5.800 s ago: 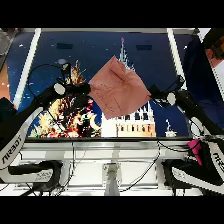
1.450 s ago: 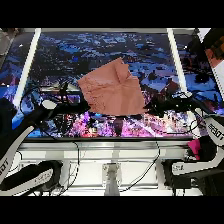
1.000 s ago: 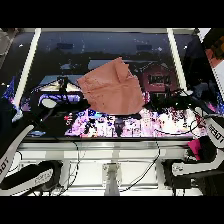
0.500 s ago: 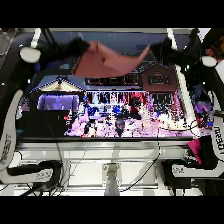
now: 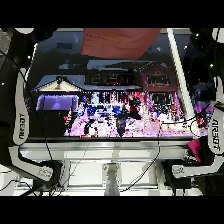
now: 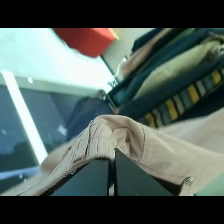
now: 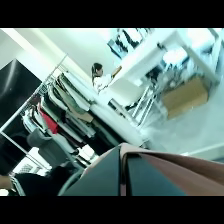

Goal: Fold the clothes and pants, and hang the long-sleeved shirts on hangers.

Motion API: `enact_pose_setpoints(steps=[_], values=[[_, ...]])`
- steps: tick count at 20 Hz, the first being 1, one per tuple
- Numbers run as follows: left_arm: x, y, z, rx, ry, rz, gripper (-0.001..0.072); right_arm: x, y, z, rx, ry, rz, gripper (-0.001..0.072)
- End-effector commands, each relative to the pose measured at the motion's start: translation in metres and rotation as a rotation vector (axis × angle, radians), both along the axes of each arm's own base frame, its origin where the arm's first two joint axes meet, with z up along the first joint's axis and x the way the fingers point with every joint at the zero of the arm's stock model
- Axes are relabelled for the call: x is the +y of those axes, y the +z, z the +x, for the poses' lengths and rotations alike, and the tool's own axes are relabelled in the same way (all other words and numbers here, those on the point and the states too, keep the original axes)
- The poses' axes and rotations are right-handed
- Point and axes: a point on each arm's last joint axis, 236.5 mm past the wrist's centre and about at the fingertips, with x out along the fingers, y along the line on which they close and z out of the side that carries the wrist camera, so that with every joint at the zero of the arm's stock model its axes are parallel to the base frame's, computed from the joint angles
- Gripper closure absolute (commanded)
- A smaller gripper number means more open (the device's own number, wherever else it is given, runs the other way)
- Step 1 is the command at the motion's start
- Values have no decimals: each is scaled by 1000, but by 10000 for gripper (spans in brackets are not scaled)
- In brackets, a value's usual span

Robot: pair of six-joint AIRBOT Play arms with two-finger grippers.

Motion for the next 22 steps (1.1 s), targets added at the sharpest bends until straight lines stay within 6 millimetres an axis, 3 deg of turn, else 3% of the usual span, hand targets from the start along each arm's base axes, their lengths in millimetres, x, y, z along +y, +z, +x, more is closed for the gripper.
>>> enact_pose_setpoints(steps=[1, 3, 6, 9, 12, 14, 17, 22], values=[[-3, -27, -1, 43, -50, 52, 695, -1, 0, -4, -10, 27, -139, 705], [-1, -65, -5, 113, -94, 136, 697, 0, -34, -12, 90, 109, -247, 706], [10, -134, -11, 225, -116, 350, 698, -13, -102, -32, 364, 185, -342, 708], [1, -181, -29, 345, -171, 393, 698, -16, -148, -60, 527, 228, -412, 708], [-13, -212, -54, 420, -220, 411, 699, -13, -186, -95, 634, 249, -386, 708], [-17, -234, -79, 454, -240, 484, 699, -12, -215, -127, 699, 247, -363, 708], [-4, -267, -121, 520, -175, 609, 699, -9, -254, -184, 778, 231, -318, 708], [7, -298, -216, 653, -160, 602, 699, 13, -287, -274, 876, 236, -212, 708]])
